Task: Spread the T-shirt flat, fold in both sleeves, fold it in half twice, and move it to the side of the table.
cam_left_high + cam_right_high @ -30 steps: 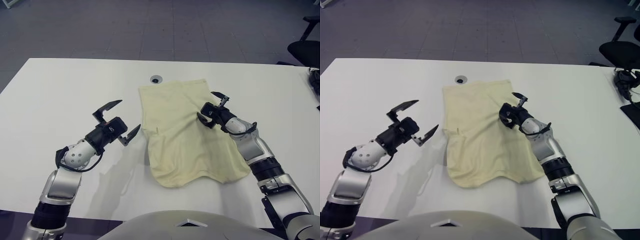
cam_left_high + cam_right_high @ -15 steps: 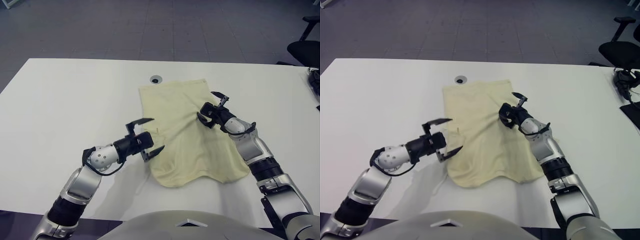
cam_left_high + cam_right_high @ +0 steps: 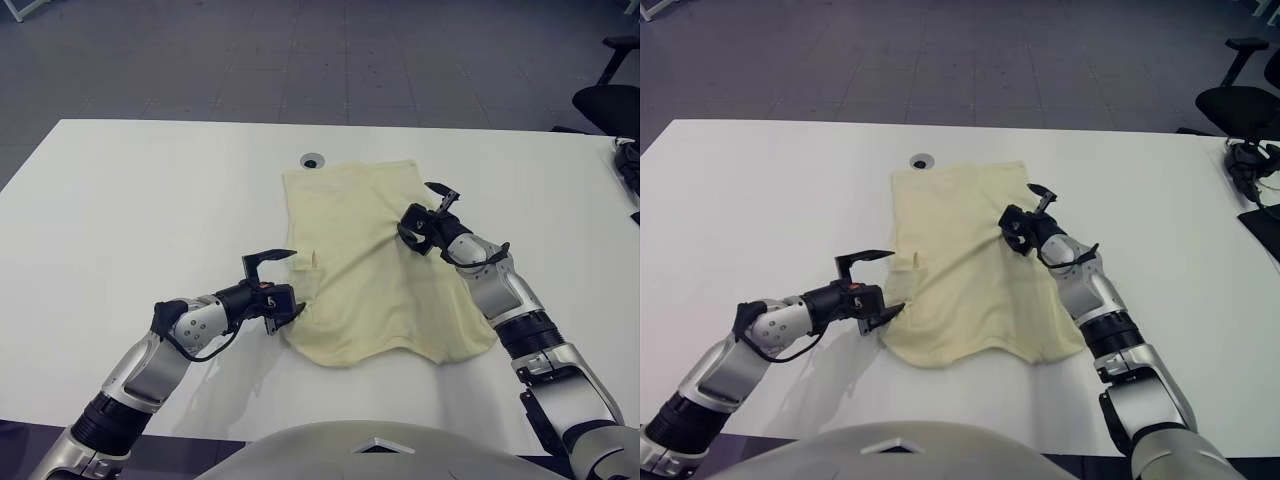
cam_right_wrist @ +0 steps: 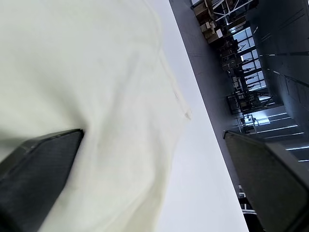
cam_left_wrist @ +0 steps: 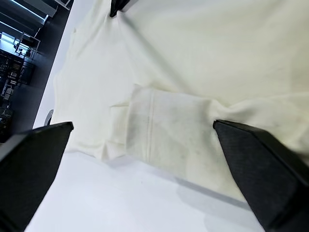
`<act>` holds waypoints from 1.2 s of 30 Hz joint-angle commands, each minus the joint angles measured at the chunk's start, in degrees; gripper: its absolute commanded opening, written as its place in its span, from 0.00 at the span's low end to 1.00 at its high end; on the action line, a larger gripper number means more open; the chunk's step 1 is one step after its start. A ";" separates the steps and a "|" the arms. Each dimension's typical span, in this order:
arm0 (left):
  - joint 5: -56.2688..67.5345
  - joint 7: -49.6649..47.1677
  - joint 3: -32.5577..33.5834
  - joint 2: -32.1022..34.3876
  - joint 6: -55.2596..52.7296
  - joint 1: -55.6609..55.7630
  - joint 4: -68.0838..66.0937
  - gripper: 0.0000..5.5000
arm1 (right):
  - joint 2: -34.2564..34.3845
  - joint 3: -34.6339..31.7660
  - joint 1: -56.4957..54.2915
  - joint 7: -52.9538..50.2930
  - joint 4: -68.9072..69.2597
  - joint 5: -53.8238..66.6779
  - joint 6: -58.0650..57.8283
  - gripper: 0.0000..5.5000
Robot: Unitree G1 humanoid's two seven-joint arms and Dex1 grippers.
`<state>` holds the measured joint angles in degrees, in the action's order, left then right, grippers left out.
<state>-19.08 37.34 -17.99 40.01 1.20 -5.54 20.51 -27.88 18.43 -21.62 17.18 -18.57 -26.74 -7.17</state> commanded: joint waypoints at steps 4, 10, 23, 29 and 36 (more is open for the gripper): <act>-0.51 0.10 5.72 2.79 -4.01 -7.62 7.05 0.98 | -1.48 0.70 3.55 1.84 -6.50 -1.42 -4.62 0.98; -1.90 -0.57 7.07 3.08 -4.71 -10.81 6.94 0.98 | -1.80 0.33 3.69 1.94 -7.05 -0.98 -4.26 0.98; 5.11 6.04 9.45 6.57 -3.81 -17.52 12.81 0.98 | -1.43 -1.02 4.16 2.35 -4.38 0.67 -1.94 0.98; 12.30 3.62 21.33 5.15 -7.61 -11.59 12.90 0.98 | 0.62 -5.29 7.60 7.79 7.98 11.91 2.29 0.98; 11.48 1.33 20.47 3.42 -8.19 -7.19 12.16 0.98 | 1.21 -10.26 10.18 11.79 18.98 20.53 -1.84 0.98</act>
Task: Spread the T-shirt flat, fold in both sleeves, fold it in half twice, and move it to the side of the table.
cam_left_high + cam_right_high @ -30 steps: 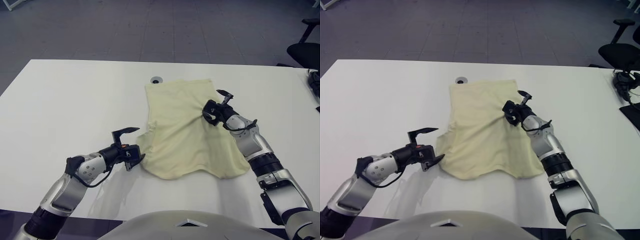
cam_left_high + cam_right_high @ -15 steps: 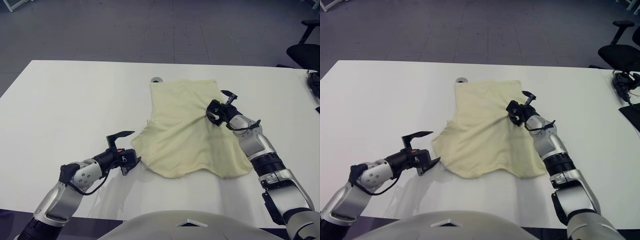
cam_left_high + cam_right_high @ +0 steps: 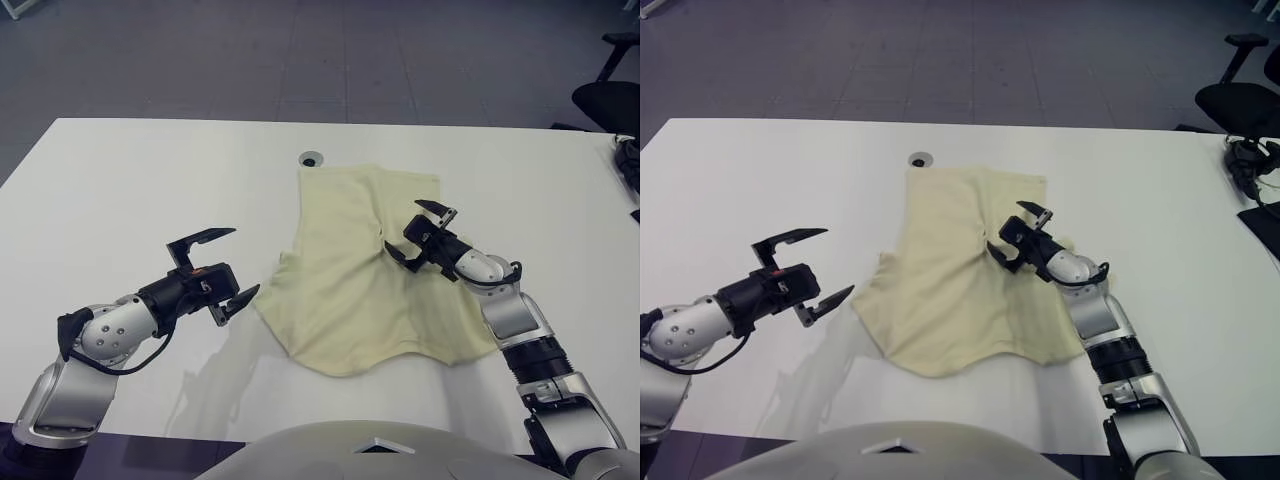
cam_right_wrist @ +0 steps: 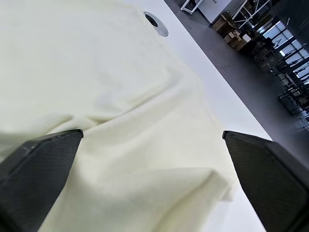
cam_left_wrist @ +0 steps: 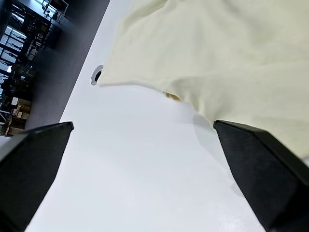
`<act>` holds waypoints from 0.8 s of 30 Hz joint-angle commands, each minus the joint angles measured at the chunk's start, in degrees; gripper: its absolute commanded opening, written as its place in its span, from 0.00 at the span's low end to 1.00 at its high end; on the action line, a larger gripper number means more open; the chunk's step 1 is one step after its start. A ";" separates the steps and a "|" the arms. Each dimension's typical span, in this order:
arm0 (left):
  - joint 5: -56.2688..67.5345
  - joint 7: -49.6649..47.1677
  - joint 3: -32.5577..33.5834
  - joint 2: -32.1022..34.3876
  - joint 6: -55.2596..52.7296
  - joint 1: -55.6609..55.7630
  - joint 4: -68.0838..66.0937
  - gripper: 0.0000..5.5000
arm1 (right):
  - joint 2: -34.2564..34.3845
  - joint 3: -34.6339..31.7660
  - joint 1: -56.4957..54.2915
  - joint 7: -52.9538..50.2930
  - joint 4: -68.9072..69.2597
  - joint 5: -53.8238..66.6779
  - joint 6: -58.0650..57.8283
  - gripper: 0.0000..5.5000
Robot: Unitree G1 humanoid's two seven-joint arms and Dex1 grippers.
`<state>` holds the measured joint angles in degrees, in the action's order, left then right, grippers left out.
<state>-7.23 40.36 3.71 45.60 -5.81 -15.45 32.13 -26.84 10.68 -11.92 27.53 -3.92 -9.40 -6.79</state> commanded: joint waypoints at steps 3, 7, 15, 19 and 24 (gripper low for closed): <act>1.93 -4.22 -3.03 -6.80 -3.30 6.23 2.41 0.98 | 0.74 -4.08 0.33 1.51 6.58 5.25 -3.66 0.98; 8.13 -6.85 -6.94 -15.31 -6.92 10.29 3.10 0.98 | 0.90 -5.92 -0.52 -1.56 6.14 4.62 -3.23 0.98; -1.14 -4.91 -20.57 -12.72 -4.31 3.39 0.63 0.98 | -1.49 -2.08 -5.51 -6.72 -7.95 -5.66 1.09 0.98; -2.40 -3.91 -23.21 -11.12 -3.41 -0.37 1.17 0.98 | -0.80 0.40 -15.43 -7.42 -25.51 -8.67 5.34 0.98; -3.41 -3.52 -23.81 -9.98 -2.54 -1.72 0.40 0.98 | -1.16 3.83 -24.14 -8.61 -41.88 -12.79 10.58 0.98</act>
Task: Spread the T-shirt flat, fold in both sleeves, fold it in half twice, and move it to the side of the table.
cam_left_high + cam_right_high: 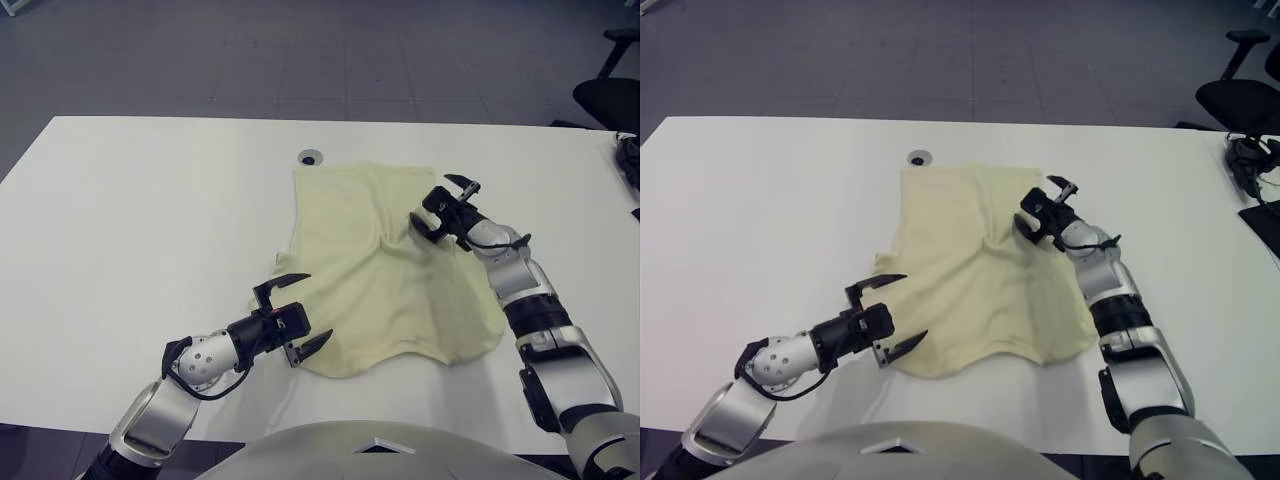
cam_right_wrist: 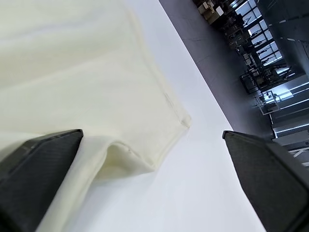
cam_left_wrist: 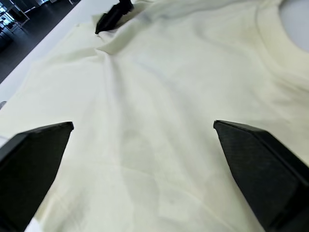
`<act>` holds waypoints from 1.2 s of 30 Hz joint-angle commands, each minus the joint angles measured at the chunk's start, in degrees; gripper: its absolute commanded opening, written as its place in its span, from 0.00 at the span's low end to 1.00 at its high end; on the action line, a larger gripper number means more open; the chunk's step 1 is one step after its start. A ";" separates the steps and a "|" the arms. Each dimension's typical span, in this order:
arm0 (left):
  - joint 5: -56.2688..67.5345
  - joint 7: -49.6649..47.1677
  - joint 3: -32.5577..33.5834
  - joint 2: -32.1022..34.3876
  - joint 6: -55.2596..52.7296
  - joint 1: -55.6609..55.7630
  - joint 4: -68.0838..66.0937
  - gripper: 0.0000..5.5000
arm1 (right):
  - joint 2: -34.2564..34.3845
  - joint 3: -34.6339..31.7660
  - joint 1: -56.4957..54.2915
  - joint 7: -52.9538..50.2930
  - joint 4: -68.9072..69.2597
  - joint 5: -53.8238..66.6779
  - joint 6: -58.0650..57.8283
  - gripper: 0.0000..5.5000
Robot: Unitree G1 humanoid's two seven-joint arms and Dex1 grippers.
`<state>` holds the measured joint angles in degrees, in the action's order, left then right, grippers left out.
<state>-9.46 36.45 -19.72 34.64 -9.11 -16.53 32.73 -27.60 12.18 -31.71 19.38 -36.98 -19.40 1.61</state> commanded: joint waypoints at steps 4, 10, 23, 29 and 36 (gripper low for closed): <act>-2.16 0.25 -0.11 1.49 1.32 -0.51 -1.75 0.98 | -1.00 2.89 -8.63 -0.45 -14.68 -3.53 4.44 0.98; -2.66 0.27 1.88 2.34 2.21 -0.19 -3.39 0.98 | -2.39 2.25 -9.31 2.38 -13.19 -2.75 5.51 0.98; 0.26 1.76 5.76 3.90 6.80 -0.34 -3.32 0.98 | -9.10 -7.74 4.95 10.23 18.72 6.13 -4.57 0.98; 6.64 3.38 6.82 2.19 7.06 -0.75 0.81 0.98 | -16.19 -9.66 17.22 19.16 40.64 7.87 -11.68 0.98; 16.77 -0.24 12.41 -2.91 1.39 2.56 3.45 0.98 | -27.47 -7.42 30.22 28.62 55.64 2.26 -10.58 0.98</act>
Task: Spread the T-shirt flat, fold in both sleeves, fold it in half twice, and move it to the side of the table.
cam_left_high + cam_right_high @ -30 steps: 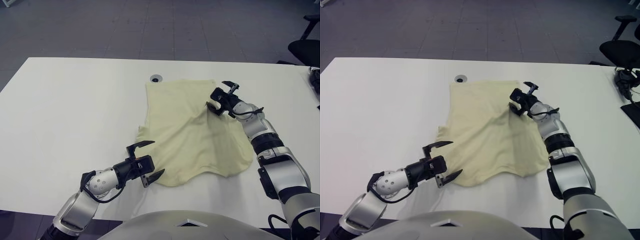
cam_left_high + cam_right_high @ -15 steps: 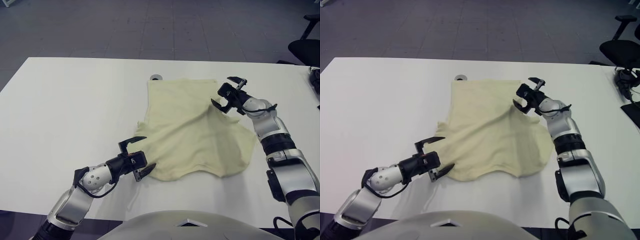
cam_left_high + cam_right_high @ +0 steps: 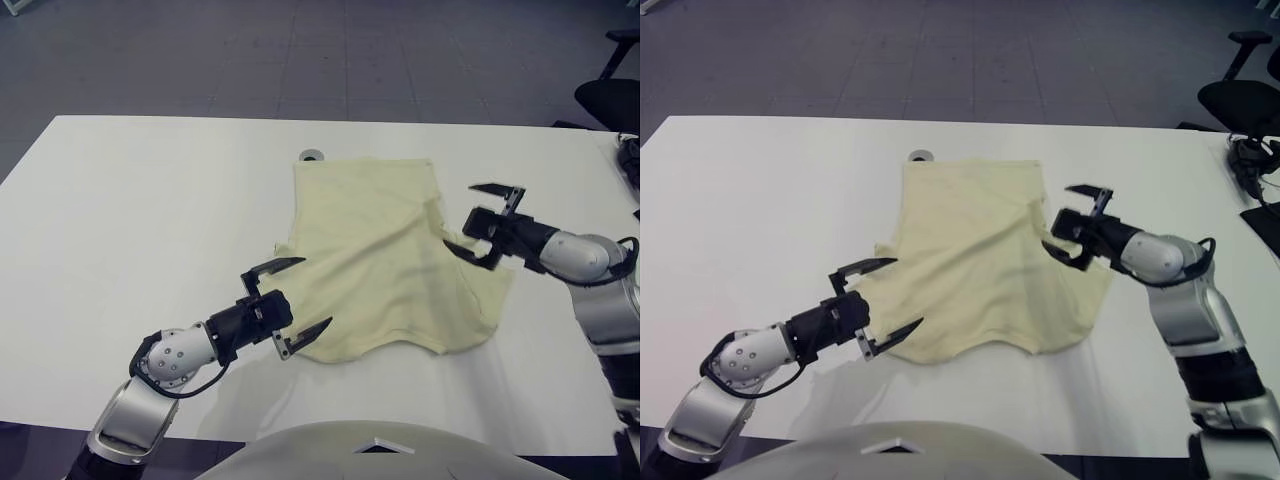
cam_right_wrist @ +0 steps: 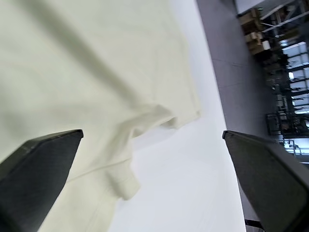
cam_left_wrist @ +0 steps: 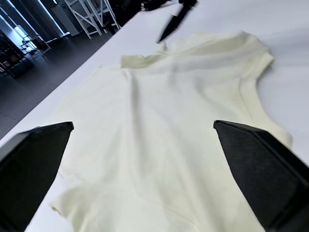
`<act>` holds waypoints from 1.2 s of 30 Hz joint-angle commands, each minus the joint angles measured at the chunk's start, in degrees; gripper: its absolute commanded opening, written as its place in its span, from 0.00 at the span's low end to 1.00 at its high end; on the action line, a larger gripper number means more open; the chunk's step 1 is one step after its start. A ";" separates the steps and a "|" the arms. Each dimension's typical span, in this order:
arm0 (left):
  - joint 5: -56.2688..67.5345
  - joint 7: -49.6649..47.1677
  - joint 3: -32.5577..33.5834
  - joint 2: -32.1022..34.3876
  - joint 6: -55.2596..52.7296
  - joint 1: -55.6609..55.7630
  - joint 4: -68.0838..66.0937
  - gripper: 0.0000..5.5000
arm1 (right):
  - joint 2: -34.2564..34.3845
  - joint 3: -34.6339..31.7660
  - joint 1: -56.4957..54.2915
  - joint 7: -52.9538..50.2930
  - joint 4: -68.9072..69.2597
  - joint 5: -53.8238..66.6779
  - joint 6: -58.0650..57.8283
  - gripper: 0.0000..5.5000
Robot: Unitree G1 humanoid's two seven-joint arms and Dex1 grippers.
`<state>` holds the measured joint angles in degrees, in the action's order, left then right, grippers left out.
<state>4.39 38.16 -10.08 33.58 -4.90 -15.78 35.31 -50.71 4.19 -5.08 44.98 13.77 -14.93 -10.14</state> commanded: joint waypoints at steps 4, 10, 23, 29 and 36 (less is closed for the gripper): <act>4.53 -6.36 6.26 -4.91 -5.88 5.17 -1.16 0.98 | -7.79 2.00 7.38 6.39 10.08 -4.85 2.78 0.98; 3.31 -13.04 9.74 -8.14 -8.69 8.99 -5.94 0.98 | -9.89 8.21 10.18 9.46 12.79 -12.41 6.58 0.98; 0.36 -15.84 9.67 -8.62 -7.76 8.77 -8.44 0.98 | -12.33 4.02 18.93 14.55 21.45 -7.06 5.93 0.98; -0.57 -15.42 9.59 -7.90 -7.32 8.84 -9.12 0.98 | -11.94 1.51 17.41 13.73 20.60 -6.16 5.40 0.98; -2.52 -14.02 10.15 -5.18 -7.72 8.90 -10.66 0.98 | -8.75 -2.75 11.70 12.02 20.62 0.02 4.16 0.98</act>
<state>3.32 23.36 -0.53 26.46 -12.34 -7.00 25.46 -60.37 3.63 9.44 57.79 34.78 -16.88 -5.44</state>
